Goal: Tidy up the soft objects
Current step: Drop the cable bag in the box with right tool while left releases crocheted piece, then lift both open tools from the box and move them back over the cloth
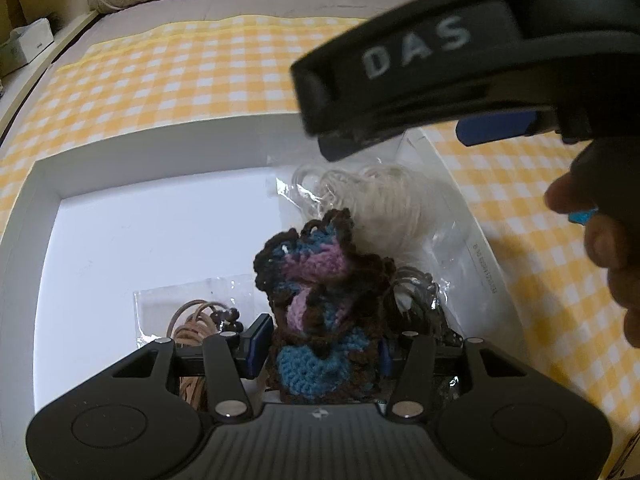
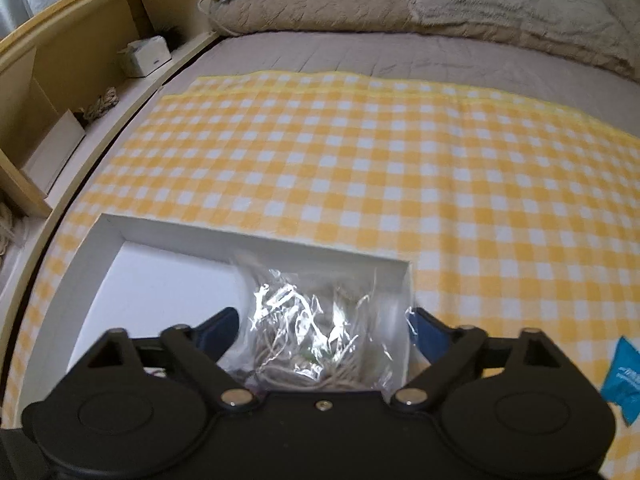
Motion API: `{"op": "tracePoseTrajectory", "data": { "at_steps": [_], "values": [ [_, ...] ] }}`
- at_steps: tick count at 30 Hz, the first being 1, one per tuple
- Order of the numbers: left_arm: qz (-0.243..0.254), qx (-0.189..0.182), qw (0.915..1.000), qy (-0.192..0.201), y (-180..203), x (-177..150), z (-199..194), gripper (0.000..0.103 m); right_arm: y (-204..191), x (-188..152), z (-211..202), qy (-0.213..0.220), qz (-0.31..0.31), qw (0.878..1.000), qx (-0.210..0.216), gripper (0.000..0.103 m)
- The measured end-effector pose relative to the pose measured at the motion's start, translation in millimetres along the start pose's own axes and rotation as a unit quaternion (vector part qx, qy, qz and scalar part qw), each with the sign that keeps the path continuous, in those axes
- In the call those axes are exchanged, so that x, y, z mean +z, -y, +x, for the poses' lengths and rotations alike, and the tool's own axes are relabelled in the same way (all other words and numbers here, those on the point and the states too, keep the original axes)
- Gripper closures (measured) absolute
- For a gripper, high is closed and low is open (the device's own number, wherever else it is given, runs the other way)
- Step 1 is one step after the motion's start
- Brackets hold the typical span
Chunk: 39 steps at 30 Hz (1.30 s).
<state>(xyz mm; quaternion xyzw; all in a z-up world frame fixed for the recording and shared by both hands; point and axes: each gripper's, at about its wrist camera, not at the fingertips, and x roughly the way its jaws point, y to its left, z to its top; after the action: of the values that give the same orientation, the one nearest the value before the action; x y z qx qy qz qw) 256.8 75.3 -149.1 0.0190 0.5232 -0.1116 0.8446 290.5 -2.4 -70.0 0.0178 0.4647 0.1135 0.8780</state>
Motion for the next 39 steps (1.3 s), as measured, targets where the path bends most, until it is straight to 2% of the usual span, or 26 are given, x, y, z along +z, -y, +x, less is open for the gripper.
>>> {"op": "tracePoseTrajectory", "data": {
  "at_steps": [7,9,11,14,18,21,23,27,29,30,39],
  "values": [
    [-0.008,0.002,1.0000,-0.004,-10,-4,-15,0.051,8,3,-8,0.002,0.015,1.000,0.013,0.013],
    [-0.011,0.000,0.9999,-0.003,-15,-3,-22,0.051,10,3,-11,-0.002,0.015,1.000,0.017,0.021],
    [-0.014,-0.002,0.9999,-0.003,-18,-4,-28,0.051,11,5,-13,-0.012,0.010,1.000,0.023,0.035],
    [-0.015,-0.003,0.9999,-0.004,-24,-8,-35,0.051,10,4,-15,-0.025,0.007,0.998,0.052,0.052],
    [-0.014,-0.005,0.9999,-0.005,-24,-10,-36,0.051,4,-1,0,-0.063,0.010,0.995,0.076,0.067],
    [-0.013,-0.006,0.9999,-0.006,-19,-10,-29,0.051,2,-9,17,-0.083,0.008,0.994,0.068,0.075],
    [-0.014,-0.009,0.9998,-0.006,-18,-9,-22,0.051,0,-11,26,-0.080,-0.006,0.995,0.054,0.085],
    [-0.020,-0.016,0.9997,-0.002,-22,-6,-17,0.049,1,-10,32,-0.060,-0.019,0.998,0.029,0.086],
    [-0.025,-0.020,0.9995,-0.001,-24,-4,-15,0.041,5,-9,33,-0.056,-0.014,0.998,0.023,0.086],
    [-0.025,-0.022,0.9994,0.001,-26,-4,-17,0.039,8,-9,32,-0.056,-0.010,0.998,0.024,0.086],
    [-0.023,-0.020,0.9993,0.020,-21,3,-48,0.024,24,-1,3,-0.041,0.004,0.998,0.042,0.067]
  ]
}}
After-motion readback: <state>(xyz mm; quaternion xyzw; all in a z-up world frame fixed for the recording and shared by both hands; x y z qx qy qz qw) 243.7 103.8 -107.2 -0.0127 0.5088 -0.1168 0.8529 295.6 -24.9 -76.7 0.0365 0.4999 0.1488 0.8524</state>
